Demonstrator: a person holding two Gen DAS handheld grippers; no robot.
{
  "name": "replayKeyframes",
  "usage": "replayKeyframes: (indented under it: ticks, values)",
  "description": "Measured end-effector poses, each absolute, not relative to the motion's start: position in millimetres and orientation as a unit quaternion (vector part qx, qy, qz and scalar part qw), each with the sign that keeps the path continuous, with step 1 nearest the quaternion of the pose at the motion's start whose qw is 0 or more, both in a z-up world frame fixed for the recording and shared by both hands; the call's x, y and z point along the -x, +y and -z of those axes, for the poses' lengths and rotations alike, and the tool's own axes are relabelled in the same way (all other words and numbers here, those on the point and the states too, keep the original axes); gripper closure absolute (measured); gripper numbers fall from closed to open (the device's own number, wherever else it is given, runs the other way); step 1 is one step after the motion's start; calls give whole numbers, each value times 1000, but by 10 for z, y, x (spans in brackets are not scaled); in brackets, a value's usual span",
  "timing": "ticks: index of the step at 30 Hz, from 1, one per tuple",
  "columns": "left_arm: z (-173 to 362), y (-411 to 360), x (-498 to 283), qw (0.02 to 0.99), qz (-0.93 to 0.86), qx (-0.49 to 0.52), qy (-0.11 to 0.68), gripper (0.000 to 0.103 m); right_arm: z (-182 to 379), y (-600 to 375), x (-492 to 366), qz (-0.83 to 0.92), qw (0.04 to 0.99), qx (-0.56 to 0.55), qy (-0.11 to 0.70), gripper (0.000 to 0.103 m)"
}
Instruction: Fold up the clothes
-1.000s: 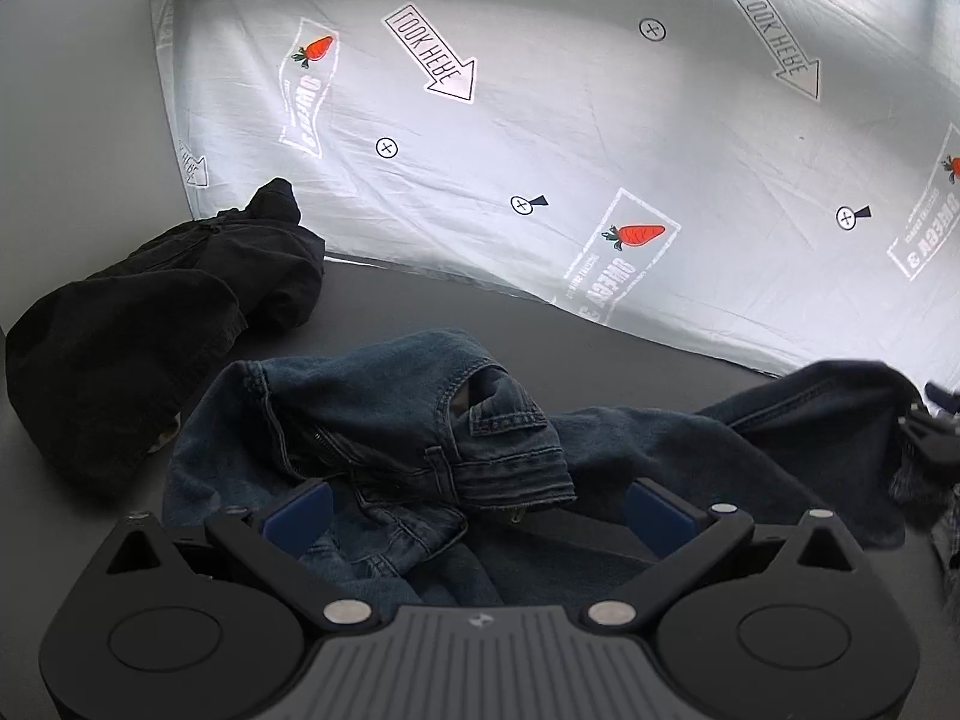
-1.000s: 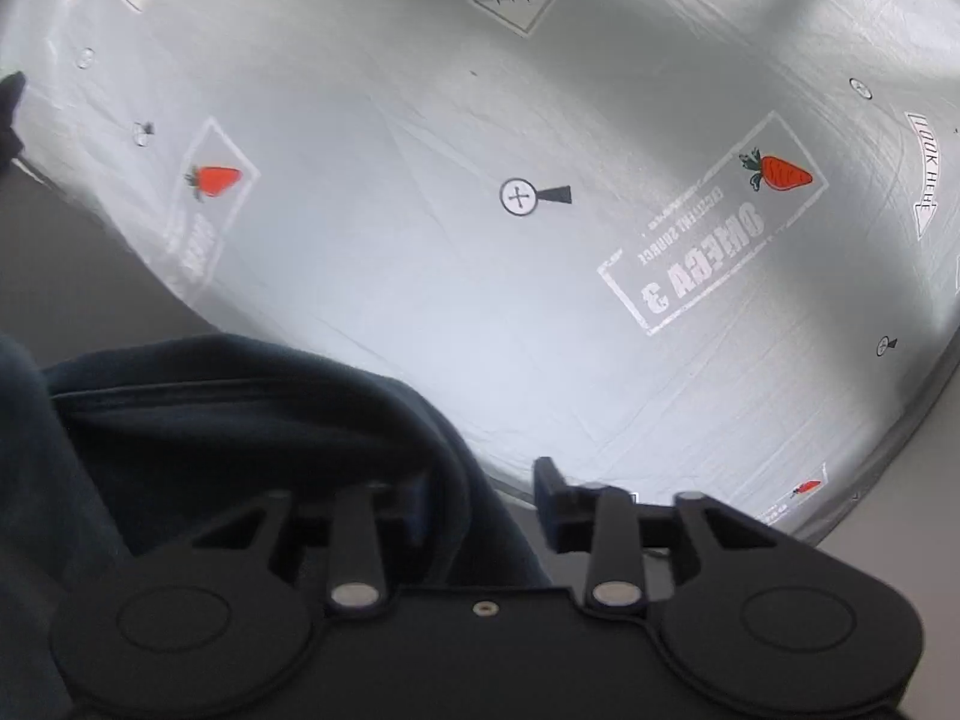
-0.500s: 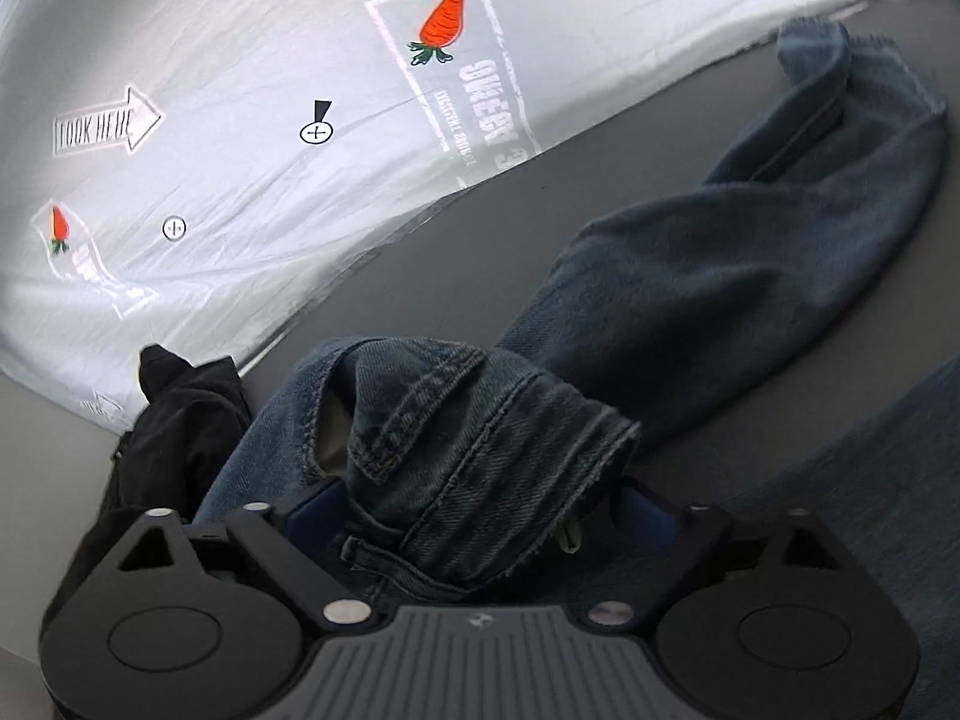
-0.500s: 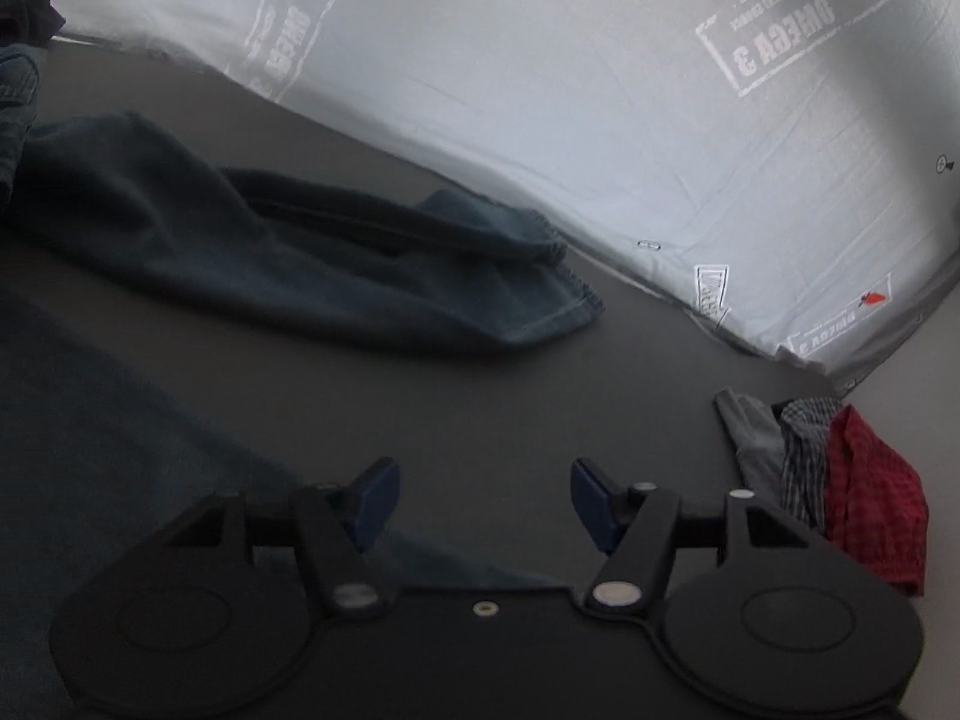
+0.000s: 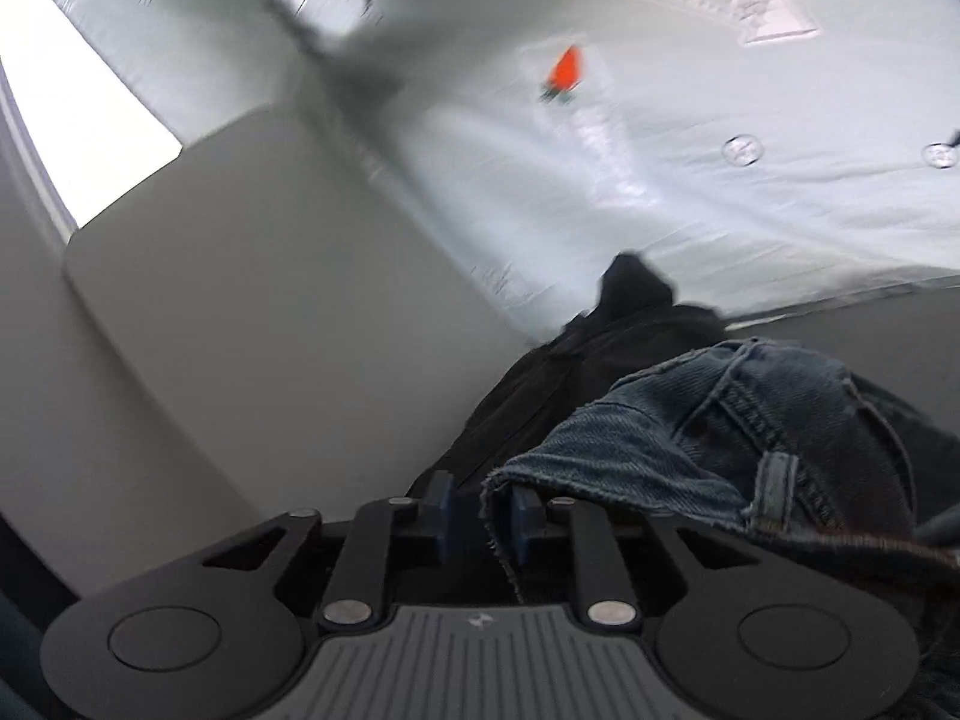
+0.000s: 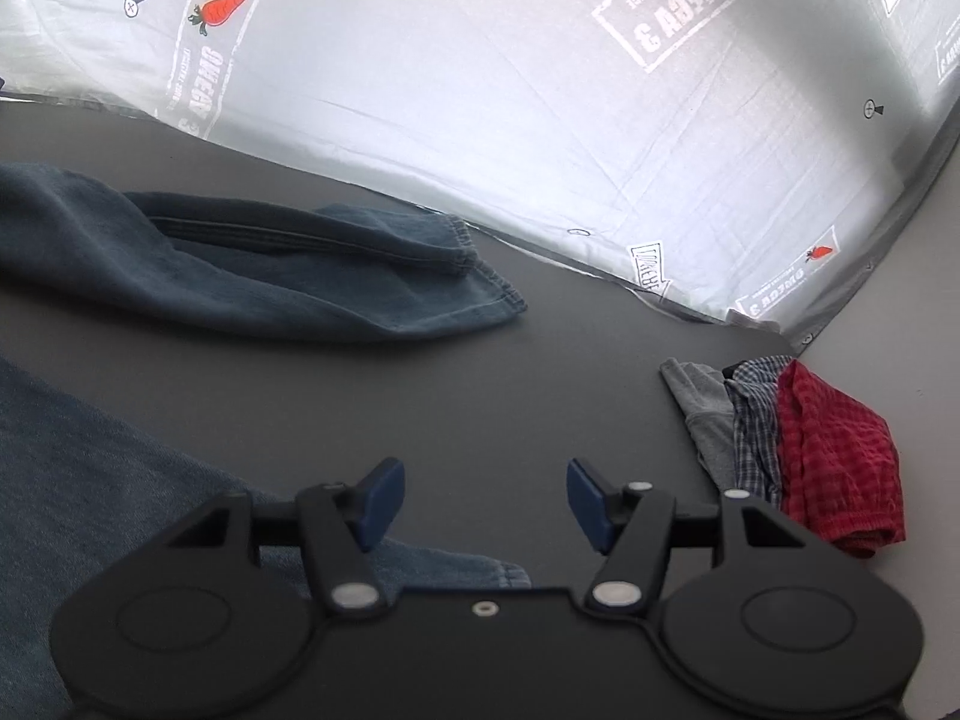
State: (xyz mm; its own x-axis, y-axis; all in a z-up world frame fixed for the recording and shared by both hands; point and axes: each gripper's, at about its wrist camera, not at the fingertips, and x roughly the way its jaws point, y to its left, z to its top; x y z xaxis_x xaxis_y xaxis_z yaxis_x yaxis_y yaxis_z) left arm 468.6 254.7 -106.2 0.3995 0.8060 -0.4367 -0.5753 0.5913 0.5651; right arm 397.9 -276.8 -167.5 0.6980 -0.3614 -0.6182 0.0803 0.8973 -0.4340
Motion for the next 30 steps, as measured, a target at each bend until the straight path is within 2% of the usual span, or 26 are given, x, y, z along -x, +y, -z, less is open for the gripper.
replayKeyframes:
  ticks: [2, 3, 4, 6, 9, 12, 14, 18, 20, 21, 22, 30]
  values:
    - [963, 2721, -4476, 825, -426, -102, 356, 67, 1669, -2822, -3909, 134, 900, 179, 374, 41]
    - [927, 2719, -4337, 835, -418, -75, 349, 58, 1673, -2865, -3866, 139, 900, 164, 380, 39]
    - [925, 2630, -4196, 848, -397, -62, 346, 39, 1677, -2908, -3823, 145, 899, 149, 386, 36]
    - [984, 2341, -3942, 872, -338, -53, 350, 19, 1700, -2999, -3736, 156, 896, 114, 400, 36]
    - [1255, 1681, -3676, 894, -215, -98, 382, 19, 1786, -3130, -3585, 161, 886, 46, 432, 35]
    - [1572, 1035, -3512, 888, -114, -187, 405, 19, 1869, -3243, -3423, 150, 876, -18, 459, 28]
    - [1752, 701, -3443, 876, -76, -244, 410, 19, 1994, -3254, -3287, 127, 864, -49, 484, 23]
    - [1825, 307, -3303, 866, -38, -305, 394, 19, 2230, -3241, -3090, 122, 861, -104, 483, 23]
    - [1776, 273, -3282, 872, -27, -297, 389, 19, 2232, -3221, -3050, 115, 873, -115, 460, 31]
    - [1755, 274, -3281, 875, -26, -291, 387, 19, 2233, -3211, -3032, 111, 878, -120, 449, 67]
    - [1739, 291, -3289, 877, -30, -282, 387, 19, 2209, -3204, -3039, 89, 883, -128, 442, 96]
    - [1594, 509, -3393, 893, -69, -210, 392, 19, 1349, -3357, -2747, 198, 929, -30, 312, 99]
